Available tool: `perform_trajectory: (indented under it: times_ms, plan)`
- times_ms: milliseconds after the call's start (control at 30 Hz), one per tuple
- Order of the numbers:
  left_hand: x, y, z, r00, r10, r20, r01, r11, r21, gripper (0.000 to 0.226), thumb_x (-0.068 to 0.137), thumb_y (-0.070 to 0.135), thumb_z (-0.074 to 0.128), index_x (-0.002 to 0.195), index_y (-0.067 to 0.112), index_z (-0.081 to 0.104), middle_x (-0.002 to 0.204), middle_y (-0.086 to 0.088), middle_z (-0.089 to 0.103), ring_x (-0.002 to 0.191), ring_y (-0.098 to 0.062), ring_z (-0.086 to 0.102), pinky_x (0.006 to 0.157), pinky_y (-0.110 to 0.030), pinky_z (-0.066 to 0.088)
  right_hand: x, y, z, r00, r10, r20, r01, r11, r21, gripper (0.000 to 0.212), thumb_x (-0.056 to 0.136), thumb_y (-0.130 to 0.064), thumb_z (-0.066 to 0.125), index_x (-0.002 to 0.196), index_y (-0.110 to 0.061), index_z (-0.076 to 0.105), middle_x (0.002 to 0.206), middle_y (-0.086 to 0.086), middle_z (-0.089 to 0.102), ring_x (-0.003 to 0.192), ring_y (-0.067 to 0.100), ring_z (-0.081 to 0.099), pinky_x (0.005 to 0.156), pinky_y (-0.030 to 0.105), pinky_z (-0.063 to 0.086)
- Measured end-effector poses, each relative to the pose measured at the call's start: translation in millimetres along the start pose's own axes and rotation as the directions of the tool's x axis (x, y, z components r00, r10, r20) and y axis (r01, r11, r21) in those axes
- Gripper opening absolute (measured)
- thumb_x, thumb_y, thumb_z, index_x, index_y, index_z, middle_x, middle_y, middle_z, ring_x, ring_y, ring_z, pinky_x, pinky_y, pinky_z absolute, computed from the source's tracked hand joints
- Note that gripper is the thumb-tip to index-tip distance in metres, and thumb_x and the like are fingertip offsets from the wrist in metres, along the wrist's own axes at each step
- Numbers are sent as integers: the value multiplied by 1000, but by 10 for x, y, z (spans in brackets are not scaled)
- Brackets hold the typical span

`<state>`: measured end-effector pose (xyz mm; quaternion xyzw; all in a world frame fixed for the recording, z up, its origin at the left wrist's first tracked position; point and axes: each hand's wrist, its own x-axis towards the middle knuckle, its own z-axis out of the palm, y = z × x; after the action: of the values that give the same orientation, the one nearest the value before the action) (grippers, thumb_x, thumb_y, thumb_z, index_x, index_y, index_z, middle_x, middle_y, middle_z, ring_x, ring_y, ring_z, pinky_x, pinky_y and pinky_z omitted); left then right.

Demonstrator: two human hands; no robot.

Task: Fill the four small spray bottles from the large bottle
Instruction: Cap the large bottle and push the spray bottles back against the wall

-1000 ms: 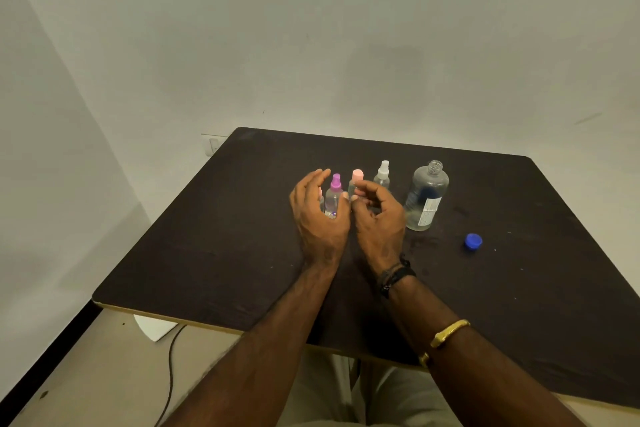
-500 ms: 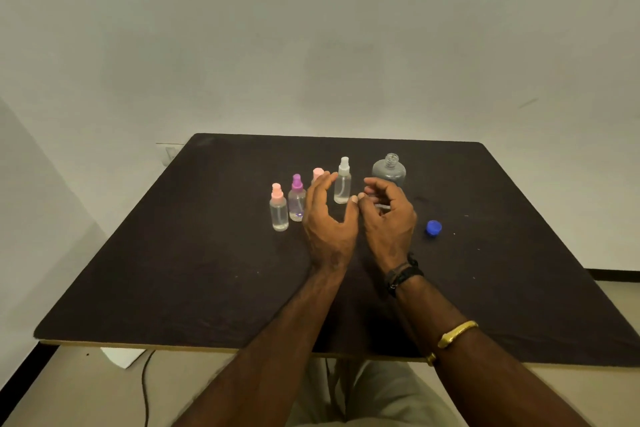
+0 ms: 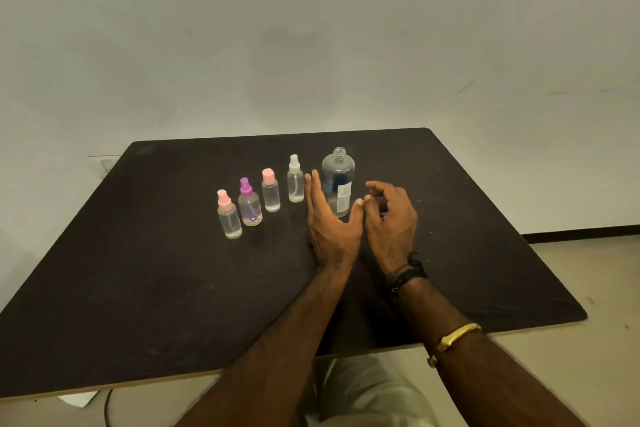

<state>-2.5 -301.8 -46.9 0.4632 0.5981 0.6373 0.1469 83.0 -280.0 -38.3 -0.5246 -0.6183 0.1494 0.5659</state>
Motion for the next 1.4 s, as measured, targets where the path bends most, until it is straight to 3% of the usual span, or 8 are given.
perform_trajectory:
  times_ms: [133, 200, 333, 500, 767, 1067, 1233, 1400]
  plan:
    - [-35, -39, 95, 997, -67, 41, 65, 997, 36, 102, 82, 42, 72, 161, 11, 15, 169, -4, 19, 156, -17, 17, 125, -32, 24, 17, 104, -120, 996, 81, 41, -74, 987, -142, 27, 93, -22, 66, 120, -21, 68, 115, -1, 60, 77, 3, 55, 79, 32, 55]
    - [-54, -69, 103, 992, -118, 53, 115, 992, 55, 108, 82, 43, 76, 162, 12, 11, 170, -2, 15, 156, -17, 15, 125, -33, 24, 26, 129, -138, 976, 182, 120, -155, 966, -206, 41, 95, -27, 65, 135, -18, 61, 129, 3, 56, 94, 10, 59, 89, 27, 49]
    - [-64, -115, 103, 979, -193, 67, 188, 979, 78, 111, 83, 37, 81, 162, 12, 7, 170, -3, 14, 156, -18, 15, 125, -31, 22, 49, 167, -133, 911, 343, 227, -256, 905, -340, 60, 98, -35, 62, 151, -14, 43, 150, 9, 44, 131, 24, 51, 107, 34, 41]
    - [-50, -133, 105, 975, -214, 64, 207, 973, 97, 110, 83, 37, 82, 162, 13, 9, 170, -3, 15, 156, -18, 15, 123, -27, 20, 128, 250, -106, 887, 416, 200, -317, 864, -392, 53, 97, -15, 61, 148, -15, 46, 143, 10, 48, 121, 25, 58, 103, 35, 47]
    - [-48, -117, 92, 973, -221, 67, 213, 971, 111, 108, 83, 36, 81, 162, 14, 11, 169, -4, 17, 156, -18, 16, 122, -26, 19, 170, 377, -67, 913, 373, 164, -279, 866, -415, 43, 97, -17, 62, 139, -19, 55, 134, 11, 56, 118, 26, 59, 99, 35, 48]
    - [126, -8, 51, 988, -152, 9, 151, 988, 32, 90, 91, 26, 74, 161, 12, 19, 167, -4, 24, 153, -16, 24, 122, -28, 26, 237, 82, 131, 991, 101, 88, -93, 992, -88, 52, 93, -12, 68, 143, -12, 54, 106, 2, 52, 81, 3, 48, 73, -3, 36]
    - [347, 113, 29, 998, -51, -31, 51, 999, -5, 79, 90, 16, 74, 156, 7, 32, 161, -9, 36, 150, -20, 31, 121, -31, 31, 388, -182, 192, 999, -48, -19, 48, 998, 34, 37, 88, -7, 66, 125, -8, 69, 108, 6, 56, 80, -4, 52, 74, 1, 43]
    - [550, 114, -41, 998, 41, 45, -43, 998, 53, 78, 89, 21, 77, 155, 8, 36, 157, -9, 43, 147, -5, 28, 116, -20, 30, 478, -398, 265, 995, -72, -76, 83, 984, 160, 28, 83, -16, 65, 111, -12, 68, 103, 4, 65, 78, 2, 60, 68, 8, 48]
